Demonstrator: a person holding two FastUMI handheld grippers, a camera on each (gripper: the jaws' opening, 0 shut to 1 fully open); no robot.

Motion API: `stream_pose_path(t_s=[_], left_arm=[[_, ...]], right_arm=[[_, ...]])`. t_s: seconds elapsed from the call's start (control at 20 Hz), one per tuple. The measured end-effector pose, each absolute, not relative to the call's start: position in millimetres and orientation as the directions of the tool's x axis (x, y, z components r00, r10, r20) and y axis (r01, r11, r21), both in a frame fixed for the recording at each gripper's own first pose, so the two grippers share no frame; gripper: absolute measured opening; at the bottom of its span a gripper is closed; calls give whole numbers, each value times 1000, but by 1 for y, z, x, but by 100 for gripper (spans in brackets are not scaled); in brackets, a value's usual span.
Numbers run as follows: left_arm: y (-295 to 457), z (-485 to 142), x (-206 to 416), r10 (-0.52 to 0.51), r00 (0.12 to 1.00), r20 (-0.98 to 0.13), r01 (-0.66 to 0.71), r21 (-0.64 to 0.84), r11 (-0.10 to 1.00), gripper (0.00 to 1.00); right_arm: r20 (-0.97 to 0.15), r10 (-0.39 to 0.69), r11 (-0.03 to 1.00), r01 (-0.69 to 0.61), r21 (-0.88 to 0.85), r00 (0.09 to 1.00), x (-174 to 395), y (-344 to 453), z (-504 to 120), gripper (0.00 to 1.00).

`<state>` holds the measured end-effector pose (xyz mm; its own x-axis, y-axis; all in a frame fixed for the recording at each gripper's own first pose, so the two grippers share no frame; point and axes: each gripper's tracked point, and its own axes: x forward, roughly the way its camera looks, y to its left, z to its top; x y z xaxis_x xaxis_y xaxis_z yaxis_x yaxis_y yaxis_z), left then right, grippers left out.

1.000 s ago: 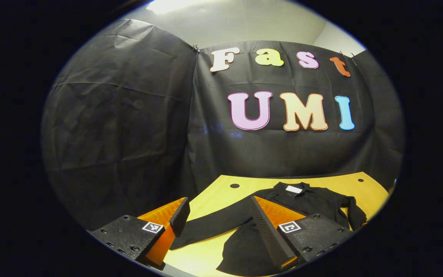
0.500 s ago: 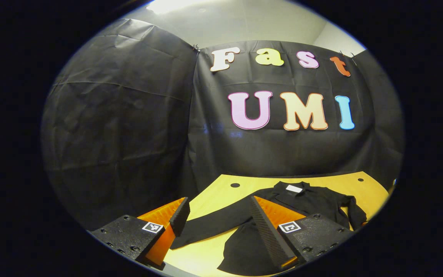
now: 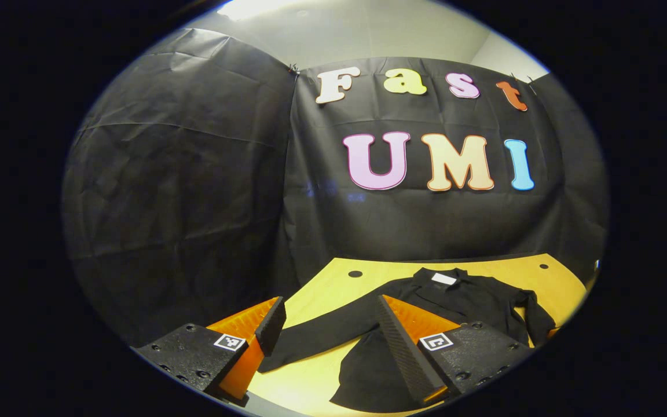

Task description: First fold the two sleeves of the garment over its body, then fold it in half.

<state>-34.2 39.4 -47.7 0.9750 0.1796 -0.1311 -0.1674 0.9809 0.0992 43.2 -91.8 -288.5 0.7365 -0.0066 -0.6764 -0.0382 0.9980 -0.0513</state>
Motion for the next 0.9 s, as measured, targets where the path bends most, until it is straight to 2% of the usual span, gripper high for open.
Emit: stream_pose_path(t_s=[0.35, 0.9], left_arm=[[33, -53, -43, 219, 968, -119, -214, 57, 975, 92], [53, -70, -25, 183, 967, -175, -172, 79, 982, 93]], right_arm=[[-620, 5, 997, -53, -58, 785, 63, -103, -242, 2], [-515, 28, 995, -73, -68, 857, 135, -58, -158, 2]])
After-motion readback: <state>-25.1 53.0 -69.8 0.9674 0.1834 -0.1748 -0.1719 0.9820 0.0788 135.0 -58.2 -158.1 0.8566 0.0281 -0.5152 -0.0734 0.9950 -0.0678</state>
